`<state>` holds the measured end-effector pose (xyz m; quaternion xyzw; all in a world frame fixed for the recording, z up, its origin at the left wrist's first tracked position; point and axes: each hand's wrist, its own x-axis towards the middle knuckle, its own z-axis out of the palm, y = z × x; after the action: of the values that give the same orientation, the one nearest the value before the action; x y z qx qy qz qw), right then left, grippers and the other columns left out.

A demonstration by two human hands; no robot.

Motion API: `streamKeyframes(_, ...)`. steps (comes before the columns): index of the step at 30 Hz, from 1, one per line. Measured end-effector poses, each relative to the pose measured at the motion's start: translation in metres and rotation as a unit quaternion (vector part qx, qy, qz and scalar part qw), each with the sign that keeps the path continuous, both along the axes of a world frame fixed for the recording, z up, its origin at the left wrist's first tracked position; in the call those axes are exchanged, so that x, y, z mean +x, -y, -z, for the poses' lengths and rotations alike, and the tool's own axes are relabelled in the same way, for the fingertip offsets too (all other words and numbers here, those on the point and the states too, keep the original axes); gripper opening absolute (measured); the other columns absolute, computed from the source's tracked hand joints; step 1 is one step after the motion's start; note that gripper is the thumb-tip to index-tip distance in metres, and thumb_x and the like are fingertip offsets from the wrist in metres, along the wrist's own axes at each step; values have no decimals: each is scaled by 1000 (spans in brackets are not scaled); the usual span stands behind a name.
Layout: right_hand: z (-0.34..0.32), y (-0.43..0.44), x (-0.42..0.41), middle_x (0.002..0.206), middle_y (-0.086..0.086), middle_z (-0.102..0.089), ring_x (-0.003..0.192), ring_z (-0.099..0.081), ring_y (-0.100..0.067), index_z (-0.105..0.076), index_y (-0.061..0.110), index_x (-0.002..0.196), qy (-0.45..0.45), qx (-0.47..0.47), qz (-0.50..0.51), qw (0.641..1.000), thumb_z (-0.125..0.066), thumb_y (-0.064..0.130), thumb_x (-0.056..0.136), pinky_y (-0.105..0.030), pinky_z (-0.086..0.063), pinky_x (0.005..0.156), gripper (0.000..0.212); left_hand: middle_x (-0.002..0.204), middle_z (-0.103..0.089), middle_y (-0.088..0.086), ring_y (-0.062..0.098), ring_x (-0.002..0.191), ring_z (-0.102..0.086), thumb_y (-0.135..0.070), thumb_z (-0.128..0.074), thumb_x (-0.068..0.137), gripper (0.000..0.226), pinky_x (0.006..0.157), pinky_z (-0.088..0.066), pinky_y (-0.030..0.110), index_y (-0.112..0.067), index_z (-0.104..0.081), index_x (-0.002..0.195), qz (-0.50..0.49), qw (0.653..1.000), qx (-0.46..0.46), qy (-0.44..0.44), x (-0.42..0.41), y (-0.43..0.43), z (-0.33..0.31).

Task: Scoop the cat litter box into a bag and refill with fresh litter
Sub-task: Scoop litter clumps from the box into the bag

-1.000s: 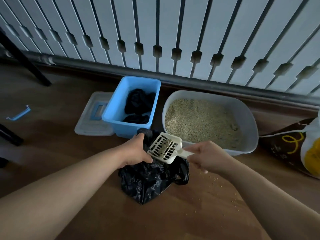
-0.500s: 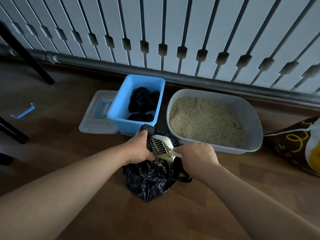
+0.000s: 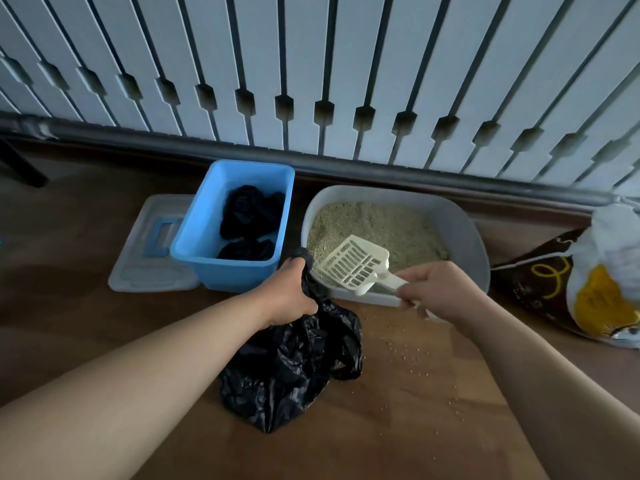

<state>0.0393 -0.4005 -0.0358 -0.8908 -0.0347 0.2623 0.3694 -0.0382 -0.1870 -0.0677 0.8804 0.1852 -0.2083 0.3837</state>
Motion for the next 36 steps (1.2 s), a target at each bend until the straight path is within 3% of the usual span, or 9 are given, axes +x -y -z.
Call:
streamKeyframes(3,6,3,19,64,-2,-72,50,-61,-15,-77,22,89,70,-73,19,995,-64,9,80,-31,-54,60,21,159,-6,0,20,112,-48,-13,-56,90,77,89,-46,33,-14,-10,152,20,999,24,-11,12,3,10)
streamKeyframes(6,13,-9,34,77,4,-72,66,-66,-19,-66,38,117,144,-189,-29,971,-53,11,85,-32,-53,61,44,161,3,-3,26,122,-47,-13,-52,91,73,88,-44,32,-13,-11,151,28,999,41,-18,24,3,27)
streamKeyframes(9,21,-30,46,94,1,-69,80,-63,-21,-59,39,126,192,-254,-77,945,-45,3,87,-31,-49,65,55,161,6,-4,28,109,-56,-13,-47,93,67,72,-43,29,-13,-13,151,15,999,31,-31,35,4,39)
streamKeyframes(15,42,-70,68,133,-11,-49,120,-51,-28,-42,29,144,194,-344,-213,893,-45,-2,91,-36,-44,98,61,160,3,1,18,81,-51,-7,-41,94,50,61,-38,25,-3,-24,140,-20,999,11,-31,55,5,58)
streamKeyframes(19,51,-65,71,136,-10,-50,112,-58,-28,-45,32,143,166,-333,-261,891,-41,-5,92,-35,-51,89,64,159,-3,6,29,92,-53,-8,-39,97,42,69,-38,30,-1,-26,136,-25,999,6,-26,67,10,62)
streamKeyframes(23,49,-28,75,128,-2,-57,104,-61,-22,-44,45,141,173,-359,-270,877,-41,-4,91,-28,-42,71,69,160,10,7,22,77,-53,-8,-43,97,48,70,-44,35,-5,-22,140,26,998,50,-29,73,11,65)
streamKeyframes(30,40,9,82,116,5,-60,100,-61,-19,-51,51,133,215,-421,-221,853,-39,3,93,-28,-36,70,63,160,2,6,25,95,-55,-8,-44,96,63,75,-48,34,-10,-12,150,23,997,59,-36,81,8,67)
streamKeyframes(34,25,2,90,130,3,-60,111,-60,-22,-53,43,135,202,-387,-127,891,-44,5,90,-29,-43,77,59,152,-21,12,25,92,-58,-7,-48,93,57,62,-43,28,-12,-24,144,33,998,44,3,87,7,66)
streamKeyframes(36,25,-6,97,134,0,-58,115,-58,-24,-51,38,138,203,-370,-106,901,-43,6,92,-31,-46,83,57,145,-32,14,30,104,-57,-7,-49,92,57,61,-40,26,-12,-26,144,34,999,33,9,88,6,70)
